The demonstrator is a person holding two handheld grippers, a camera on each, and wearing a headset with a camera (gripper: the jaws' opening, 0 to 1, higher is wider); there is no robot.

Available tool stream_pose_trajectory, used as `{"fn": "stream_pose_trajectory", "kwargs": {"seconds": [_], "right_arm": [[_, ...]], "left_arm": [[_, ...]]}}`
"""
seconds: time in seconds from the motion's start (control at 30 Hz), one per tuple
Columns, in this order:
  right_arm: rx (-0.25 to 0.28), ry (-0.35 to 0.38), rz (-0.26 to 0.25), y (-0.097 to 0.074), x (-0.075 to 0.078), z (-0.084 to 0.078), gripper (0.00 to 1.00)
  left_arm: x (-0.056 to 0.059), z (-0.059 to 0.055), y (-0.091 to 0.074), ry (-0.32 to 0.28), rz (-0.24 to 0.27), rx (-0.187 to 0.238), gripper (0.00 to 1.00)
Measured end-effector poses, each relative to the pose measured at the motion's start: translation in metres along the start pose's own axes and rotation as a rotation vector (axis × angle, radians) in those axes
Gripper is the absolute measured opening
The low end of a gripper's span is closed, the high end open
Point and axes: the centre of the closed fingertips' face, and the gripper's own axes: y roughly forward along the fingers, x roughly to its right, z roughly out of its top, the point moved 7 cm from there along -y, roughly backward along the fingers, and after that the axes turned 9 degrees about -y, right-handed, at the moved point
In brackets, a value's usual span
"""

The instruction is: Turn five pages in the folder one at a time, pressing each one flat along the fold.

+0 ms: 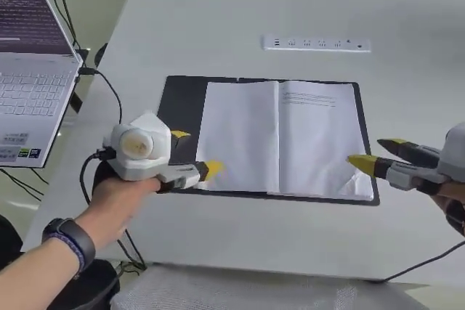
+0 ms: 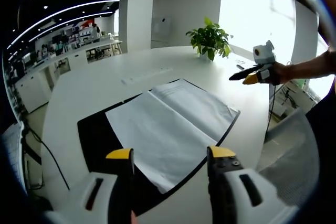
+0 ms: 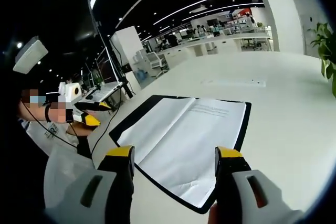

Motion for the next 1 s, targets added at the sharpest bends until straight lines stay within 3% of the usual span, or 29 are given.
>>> {"fn": "stream_pose_trajectory", "kwargs": {"seconds": [0.13, 0.33, 0.77, 1.0], "right_arm": [[0.012, -0.012, -0.023, -0.012, -0.001, 0.001, 0.66], [-0.01, -0.053, -0.055, -0.027, -0.006, -0.005, 0.72], [-0.031, -0.079, -0.103, -0.055, -0.014, -0.014, 0.79], [-0.004, -0.096, -0.111, -0.062, -0.021, 0.003, 0.79]], "left_arm": [[0.004, 0.008, -0.012, 0.003, 0.001, 0.02, 0.62], [0.01, 0.015, -0.026, 0.002, -0.004, 0.039, 0.69], [0.02, 0.005, -0.039, -0.031, -0.01, 0.036, 0.79], [0.024, 0.005, -0.035, -0.036, -0.014, 0.039, 0.79]]}}
